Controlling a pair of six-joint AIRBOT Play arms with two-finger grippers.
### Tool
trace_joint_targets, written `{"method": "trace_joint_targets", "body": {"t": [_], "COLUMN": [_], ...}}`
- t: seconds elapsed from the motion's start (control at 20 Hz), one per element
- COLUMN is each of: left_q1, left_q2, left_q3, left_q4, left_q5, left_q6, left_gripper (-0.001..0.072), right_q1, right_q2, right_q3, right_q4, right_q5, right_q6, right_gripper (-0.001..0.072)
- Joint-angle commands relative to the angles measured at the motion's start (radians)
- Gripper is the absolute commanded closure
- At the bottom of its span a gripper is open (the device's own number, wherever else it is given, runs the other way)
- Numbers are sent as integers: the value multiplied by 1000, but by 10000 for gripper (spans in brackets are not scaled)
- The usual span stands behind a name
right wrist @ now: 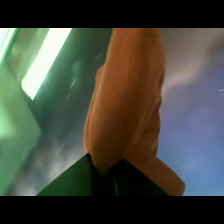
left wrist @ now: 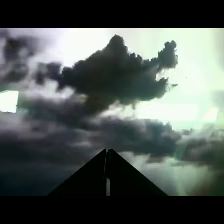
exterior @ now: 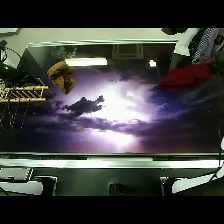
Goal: Fold the clothes and pants, and hang the long-sleeved shirts on hangers.
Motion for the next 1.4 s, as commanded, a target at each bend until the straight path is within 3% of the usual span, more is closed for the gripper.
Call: {"method": "trace_joint_targets", "body": {"t": [0.0, 0.2, 0.4, 0.95, 1.35], "left_q1": [2, 2, 2, 2, 2], "left_q2": [-1, -1, -1, -1, -1], "left_q3": [0, 0, 0, 0, 0], "left_q4": [0, 0, 1, 14, 14], "left_q5": [0, -4, -3, -3, -3], "left_q6": [0, 0, 0, 0, 0], "left_gripper": [692, 692, 692, 693, 692], "right_q1": [-135, -245, -272, -272, -272], "right_q2": [16, 48, 81, 347, 373], "right_q3": [5, 5, -64, -711, -875], "right_q4": [-19, -143, -323, -634, -759], "right_q5": [-42, -192, -344, -271, -312], "right_q6": [89, 96, 21, 15, -4], "right_gripper": [683, 685, 686, 684, 682]}}
